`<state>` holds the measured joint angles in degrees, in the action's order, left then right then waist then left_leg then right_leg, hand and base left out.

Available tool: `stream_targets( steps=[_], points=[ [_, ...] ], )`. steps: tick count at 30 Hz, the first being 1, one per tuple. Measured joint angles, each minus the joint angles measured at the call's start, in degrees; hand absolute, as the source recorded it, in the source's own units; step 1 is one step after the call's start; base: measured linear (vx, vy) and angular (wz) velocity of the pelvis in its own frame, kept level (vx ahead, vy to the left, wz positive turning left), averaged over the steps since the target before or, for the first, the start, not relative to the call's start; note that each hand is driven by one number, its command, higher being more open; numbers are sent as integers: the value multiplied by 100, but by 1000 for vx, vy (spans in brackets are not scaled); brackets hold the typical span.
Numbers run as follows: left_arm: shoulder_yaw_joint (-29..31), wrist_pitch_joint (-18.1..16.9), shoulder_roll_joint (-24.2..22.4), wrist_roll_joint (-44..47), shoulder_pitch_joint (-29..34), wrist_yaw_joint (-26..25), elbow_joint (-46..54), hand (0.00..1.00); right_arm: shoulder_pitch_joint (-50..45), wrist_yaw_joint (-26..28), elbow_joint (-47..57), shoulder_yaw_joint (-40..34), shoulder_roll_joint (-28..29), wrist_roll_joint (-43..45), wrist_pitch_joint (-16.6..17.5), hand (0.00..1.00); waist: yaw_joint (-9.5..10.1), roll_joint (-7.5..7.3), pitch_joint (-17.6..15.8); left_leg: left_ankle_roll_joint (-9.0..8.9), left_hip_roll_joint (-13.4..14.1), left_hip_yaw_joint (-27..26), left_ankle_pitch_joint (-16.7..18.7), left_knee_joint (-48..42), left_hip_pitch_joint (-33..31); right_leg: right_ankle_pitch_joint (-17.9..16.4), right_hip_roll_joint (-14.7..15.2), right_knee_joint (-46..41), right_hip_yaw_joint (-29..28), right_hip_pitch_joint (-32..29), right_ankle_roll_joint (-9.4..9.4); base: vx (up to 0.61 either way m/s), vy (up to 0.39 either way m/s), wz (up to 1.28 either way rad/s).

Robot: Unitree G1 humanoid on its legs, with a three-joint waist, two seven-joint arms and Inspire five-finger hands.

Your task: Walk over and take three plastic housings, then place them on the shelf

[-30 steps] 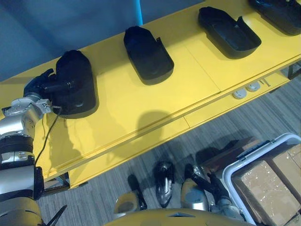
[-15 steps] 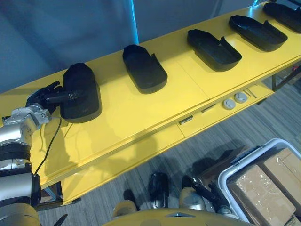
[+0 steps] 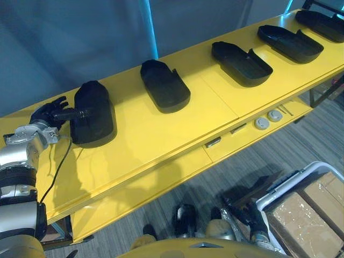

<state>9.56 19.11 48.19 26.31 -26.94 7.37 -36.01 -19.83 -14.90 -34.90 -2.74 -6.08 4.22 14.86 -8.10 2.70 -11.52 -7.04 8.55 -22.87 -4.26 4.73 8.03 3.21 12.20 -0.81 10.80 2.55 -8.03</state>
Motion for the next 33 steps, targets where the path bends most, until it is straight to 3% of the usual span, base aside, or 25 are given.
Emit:
stream_targets(
  steps=[4,6,11,16,21,25,30,33],
  points=[
    [29,-142,0,-16,56,-339,553,100,-142,-494,1235,-421,29,-568,143,100,-9,-17,108,-19,12,-45,16,4,11,-21,-15,1,-36,-10,28,7,0,-3],
    [59,-309,0,-14,99,-490,881,100,-136,-744,2053,-901,-6,-622,371,100,-9,-50,152,-26,29,-63,21,9,32,-20,-39,0,-75,-12,28,8,-5,-8],
    [329,-709,-231,-13,567,-924,1948,100,-131,-859,3901,-1841,-366,-601,738,100,-31,-92,335,-36,44,-145,28,18,55,-12,-63,0,-118,-25,22,7,1,-6],
    [866,-1481,-811,-12,1301,-1364,3398,100,43,-537,5001,-2062,-853,-596,958,100,-16,-140,562,-55,105,-158,40,33,74,-23,-126,0,-138,-26,39,-5,-7,-3],
    [1135,-2179,-1532,-17,1856,-1612,4390,100,390,357,5162,-2033,-1230,-130,960,100,58,-80,741,-60,106,-80,35,34,63,-25,-124,5,-77,10,41,-2,-2,5],
    [1377,-2931,-2417,-288,2648,-2021,5222,100,683,967,5152,-1784,-1255,538,651,100,187,-33,784,-65,115,61,14,34,37,-32,-123,111,94,132,49,-4,-7,17],
    [1435,-3697,-3489,-908,3655,-2485,5782,100,861,1041,4798,-1204,-1252,525,20,100,468,-97,943,-59,117,457,-43,31,-131,-28,-118,209,473,291,41,19,-8,36],
    [1395,-3791,-3884,-991,3983,-2559,5802,100,1211,1033,4095,-952,-1210,539,-206,100,679,-190,955,-54,115,679,-92,32,-182,-40,-113,213,708,400,51,9,-8,38]
  ],
)
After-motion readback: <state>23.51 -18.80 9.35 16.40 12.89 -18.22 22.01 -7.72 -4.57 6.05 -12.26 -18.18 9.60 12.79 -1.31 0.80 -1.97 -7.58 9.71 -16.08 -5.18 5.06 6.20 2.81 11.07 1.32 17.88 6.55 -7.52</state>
